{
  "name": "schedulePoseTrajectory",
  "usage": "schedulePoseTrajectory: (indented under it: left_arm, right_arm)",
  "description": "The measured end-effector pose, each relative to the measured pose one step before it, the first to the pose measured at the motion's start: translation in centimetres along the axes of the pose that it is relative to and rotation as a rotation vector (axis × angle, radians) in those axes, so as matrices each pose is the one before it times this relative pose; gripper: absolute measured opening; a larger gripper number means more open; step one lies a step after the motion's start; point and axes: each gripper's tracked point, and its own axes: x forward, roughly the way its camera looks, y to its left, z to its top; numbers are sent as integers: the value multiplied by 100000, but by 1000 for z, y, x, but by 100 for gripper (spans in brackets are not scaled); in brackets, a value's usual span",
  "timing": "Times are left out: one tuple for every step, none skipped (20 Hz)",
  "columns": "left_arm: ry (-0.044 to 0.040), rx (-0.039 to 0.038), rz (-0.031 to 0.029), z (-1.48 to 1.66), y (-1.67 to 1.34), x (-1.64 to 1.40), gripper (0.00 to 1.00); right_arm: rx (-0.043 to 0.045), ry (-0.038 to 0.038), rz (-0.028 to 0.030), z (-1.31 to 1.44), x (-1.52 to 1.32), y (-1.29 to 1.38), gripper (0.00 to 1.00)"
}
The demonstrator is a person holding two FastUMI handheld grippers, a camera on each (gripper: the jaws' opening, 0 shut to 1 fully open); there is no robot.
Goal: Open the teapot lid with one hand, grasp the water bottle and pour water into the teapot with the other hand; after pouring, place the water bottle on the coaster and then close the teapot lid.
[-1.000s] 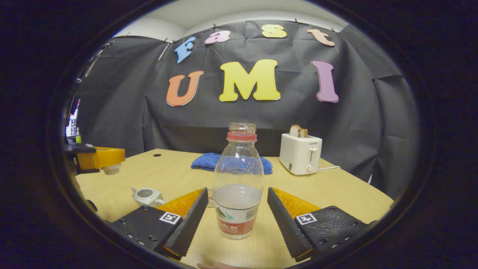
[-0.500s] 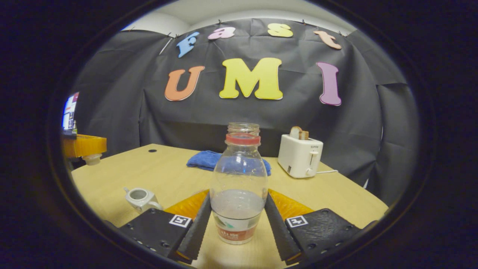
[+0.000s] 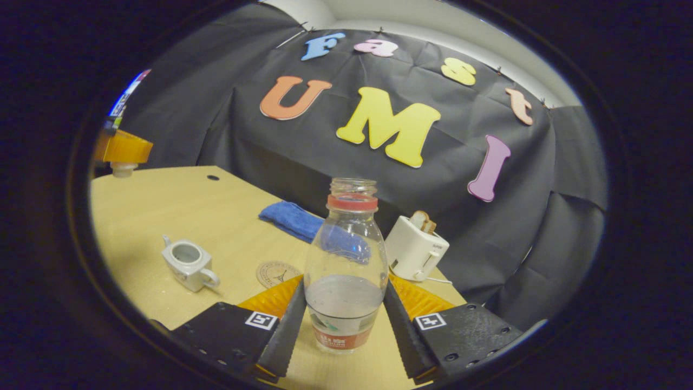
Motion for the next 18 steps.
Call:
schedulePoseTrajectory:
  left_arm:
    - [-312,-110,1040,94,735,-166,4]
    - [-282,-532,996,150,638,-116,4]
    - [-352,-622,861,181,365,-28,4]
    - [-339,-354,284,141,294,-41,3]
    - [-112,-253,161,-36,221,-114,3]
    - [-110,199,-106,-20,91,-26,3]
    - [-40,399,-290,-6,52,-23,3]
    - [313,321,-2,-43,75,45,3]
    - [230,14,254,-111,317,153,3]
    - [220,-106,543,-75,274,29,3]
    - [348,17,344,-132,69,5,3]
    - [-27,120,0,59,40,2,3]
    - [-140,170,-90,13,61,-58,3]
    - [-164,218,11,31,0,-22,3]
    - [267,123,-84,-43,-14,76,3]
    - [909,348,-268,-173,-21,-25,3]
    - [214,462,330,-83,119,80,3]
    - [138,46,806,-11,282,23,4]
  right_arm:
    - [-3261,1484,-547,-218,182,312,78]
    - [-3269,1097,-483,-142,144,341,79]
    - [-3149,692,-582,-29,63,380,79]
    - [-3560,614,-999,56,61,273,77]
    - [-4069,319,-1158,53,90,164,79]
    - [-4326,-279,-1305,214,55,120,77]
    - [-4659,-409,-1534,37,-40,56,77]
    - [-5042,-467,-1967,181,45,-85,77]
    - [-4983,-850,-2485,201,110,-194,77]
    - [-5007,-862,-1877,258,18,-18,77]
    - [-4642,-461,-1651,125,148,53,77]
    - [-3898,-657,-1472,278,117,-35,79]
    - [-3798,-568,-1589,173,111,32,77]
    - [-3893,-504,-1770,275,221,70,79]
    - [-4145,-303,-1718,129,121,50,77]
    - [-4259,-587,-1980,297,111,68,78]
    - [-4257,-844,-1932,295,-74,-47,78]
    - [-4077,-1320,-1447,389,-61,37,77]
